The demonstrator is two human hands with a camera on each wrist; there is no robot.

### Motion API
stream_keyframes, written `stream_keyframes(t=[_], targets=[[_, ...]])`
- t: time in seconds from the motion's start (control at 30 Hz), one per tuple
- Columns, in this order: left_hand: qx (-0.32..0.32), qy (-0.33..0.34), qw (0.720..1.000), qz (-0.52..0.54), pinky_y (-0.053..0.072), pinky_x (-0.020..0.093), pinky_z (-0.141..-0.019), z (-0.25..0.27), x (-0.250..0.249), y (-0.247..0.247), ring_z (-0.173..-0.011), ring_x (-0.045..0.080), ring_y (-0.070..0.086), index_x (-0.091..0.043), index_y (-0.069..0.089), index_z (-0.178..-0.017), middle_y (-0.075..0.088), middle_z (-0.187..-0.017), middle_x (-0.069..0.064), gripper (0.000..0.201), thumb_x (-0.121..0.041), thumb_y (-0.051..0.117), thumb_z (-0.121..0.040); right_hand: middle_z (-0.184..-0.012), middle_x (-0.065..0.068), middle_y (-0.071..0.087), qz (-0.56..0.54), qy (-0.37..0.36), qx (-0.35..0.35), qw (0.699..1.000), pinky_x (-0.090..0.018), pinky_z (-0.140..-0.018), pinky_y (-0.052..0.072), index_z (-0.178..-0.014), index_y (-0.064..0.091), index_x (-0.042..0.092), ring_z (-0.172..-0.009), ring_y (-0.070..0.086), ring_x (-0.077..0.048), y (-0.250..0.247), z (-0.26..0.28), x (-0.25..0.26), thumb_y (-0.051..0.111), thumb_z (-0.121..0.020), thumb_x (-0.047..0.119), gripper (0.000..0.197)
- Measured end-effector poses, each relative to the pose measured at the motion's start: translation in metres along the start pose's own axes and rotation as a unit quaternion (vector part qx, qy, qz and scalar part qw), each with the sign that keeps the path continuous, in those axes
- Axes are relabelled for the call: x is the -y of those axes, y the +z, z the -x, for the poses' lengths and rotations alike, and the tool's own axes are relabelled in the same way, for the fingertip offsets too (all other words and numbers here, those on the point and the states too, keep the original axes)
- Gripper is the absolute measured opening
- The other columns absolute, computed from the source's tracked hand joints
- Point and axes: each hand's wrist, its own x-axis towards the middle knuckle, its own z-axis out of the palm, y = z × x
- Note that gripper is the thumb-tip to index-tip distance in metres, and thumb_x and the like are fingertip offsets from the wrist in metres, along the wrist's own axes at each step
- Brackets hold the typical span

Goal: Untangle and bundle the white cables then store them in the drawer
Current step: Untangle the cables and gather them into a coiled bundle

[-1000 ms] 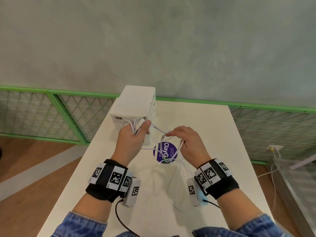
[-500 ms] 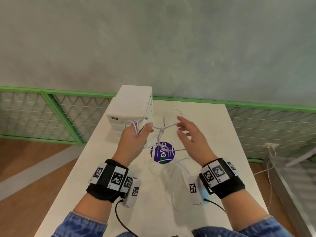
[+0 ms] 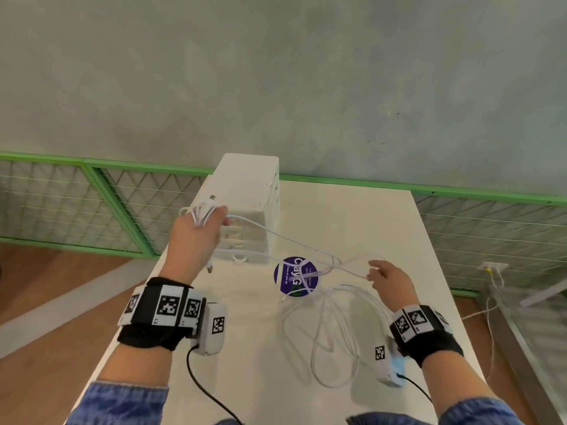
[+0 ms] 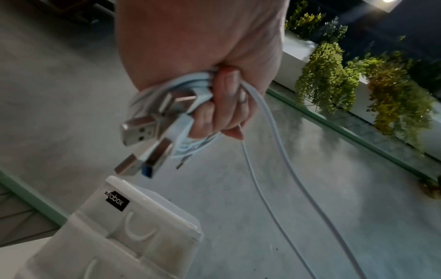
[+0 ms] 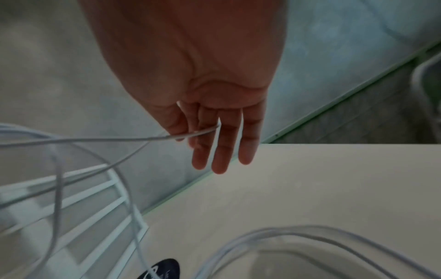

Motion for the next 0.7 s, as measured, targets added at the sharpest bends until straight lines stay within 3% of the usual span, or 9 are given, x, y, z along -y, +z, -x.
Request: stream_keyframes(t=[0.13, 0.27, 0.37, 0.4, 0.43, 0.47, 0.53, 0.6, 0.7], targets=[[-0.029, 0.010, 0.999, -0.028, 0.034, 0.026, -0.046, -0.001, 0.002, 0.002, -0.043, 0.017, 0.040, -0.016, 0.063, -0.064, 0.048, -0.051, 0.004, 0.027, -0.026, 0.059, -0.088, -0.111, -0.013, 0.065, -0.029, 0.094, -0.039, 0.994, -0.040, -0.094, 0.045, -0.140, 0.033, 0.008, -0.100, 0.063, -0.032, 0.000, -0.018, -0.043, 0.056, -0.087, 0.015, 0.058], [-0.060, 0.005, 0.998, -0.021, 0.036, 0.024, -0.044, -0.006, 0.005, -0.001, -0.045, 0.018, 0.044, -0.002, 0.061, -0.079, 0.050, -0.057, 0.006, 0.026, -0.027, 0.061, -0.086, -0.102, -0.010, 0.070, 0.037, 0.148, -0.021, 0.988, -0.038, -0.092, 0.047, -0.118, 0.060, 0.014, -0.097, 0.064, -0.028, -0.003, -0.014, -0.067, 0.062, -0.080, 0.013, 0.038], [-0.006, 0.021, 0.998, -0.065, 0.034, 0.022, -0.037, 0.002, -0.003, 0.014, -0.037, 0.011, 0.040, -0.010, 0.058, -0.064, 0.038, -0.066, -0.009, 0.029, -0.027, 0.060, -0.087, -0.078, 0.001, 0.072, 0.085, 0.060, -0.110, 0.988, -0.039, -0.087, 0.047, -0.096, 0.068, 0.026, -0.081, 0.065, -0.022, 0.002, 0.003, -0.028, 0.056, -0.085, 0.023, 0.016], [0.015, 0.032, 0.996, -0.088, 0.033, 0.020, -0.037, 0.006, -0.006, 0.023, -0.039, 0.011, 0.042, -0.011, 0.056, -0.061, 0.044, -0.104, 0.009, 0.031, -0.026, 0.059, -0.088, -0.075, 0.002, 0.071, 0.075, -0.005, -0.153, 0.985, -0.040, -0.086, 0.047, -0.094, 0.068, 0.026, -0.078, 0.065, -0.020, 0.004, 0.010, -0.007, 0.056, -0.086, 0.024, 0.015], [0.036, 0.043, 0.993, -0.105, 0.031, 0.016, -0.036, 0.010, -0.009, 0.032, -0.042, 0.012, 0.044, -0.013, 0.055, -0.059, 0.054, -0.061, 0.010, 0.032, -0.026, 0.059, -0.089, -0.074, 0.004, 0.069, 0.033, -0.084, -0.182, 0.979, -0.037, -0.083, 0.048, -0.095, 0.068, 0.026, -0.078, 0.064, -0.018, 0.006, 0.019, 0.017, 0.058, -0.087, 0.025, 0.013], [0.051, 0.054, 0.991, -0.115, 0.030, 0.013, -0.036, 0.014, -0.013, 0.040, -0.046, 0.013, 0.045, -0.016, 0.054, -0.058, 0.052, -0.060, 0.005, 0.034, -0.027, 0.058, -0.090, -0.078, 0.008, 0.067, -0.027, -0.155, -0.180, 0.971, -0.032, -0.081, 0.047, -0.098, 0.067, 0.027, -0.082, 0.062, -0.013, 0.008, 0.029, 0.041, 0.060, -0.088, 0.027, 0.013], [0.074, 0.081, 0.988, -0.109, 0.035, 0.012, -0.042, 0.020, -0.017, 0.052, -0.053, 0.014, 0.051, -0.017, 0.059, -0.060, 0.055, -0.062, 0.002, 0.033, -0.028, 0.057, -0.091, -0.091, 0.017, 0.062, -0.128, -0.260, -0.082, 0.953, -0.015, -0.083, 0.042, -0.107, 0.063, 0.032, -0.091, 0.056, 0.001, 0.008, 0.053, 0.087, 0.062, -0.085, 0.037, 0.023], [0.080, 0.103, 0.987, -0.097, 0.037, 0.012, -0.048, 0.022, -0.020, 0.060, -0.058, 0.013, 0.055, -0.012, 0.066, -0.068, 0.060, -0.065, 0.005, 0.030, -0.030, 0.058, -0.090, -0.098, 0.020, 0.062, -0.135, -0.326, 0.054, 0.934, -0.008, -0.085, 0.040, -0.110, 0.061, 0.037, -0.096, 0.057, 0.005, 0.016, 0.069, 0.116, 0.064, -0.079, 0.047, 0.033], [0.070, 0.132, 0.985, -0.086, 0.035, 0.010, -0.048, 0.019, -0.033, 0.059, -0.050, 0.004, 0.048, -0.011, 0.067, -0.071, 0.053, -0.057, -0.004, 0.028, -0.029, 0.058, -0.091, -0.085, 0.017, 0.067, -0.058, -0.321, 0.195, 0.925, -0.023, -0.084, 0.049, -0.099, 0.067, 0.030, -0.086, 0.063, -0.001, 0.046, 0.077, 0.115, 0.057, -0.087, 0.041, 0.019]])
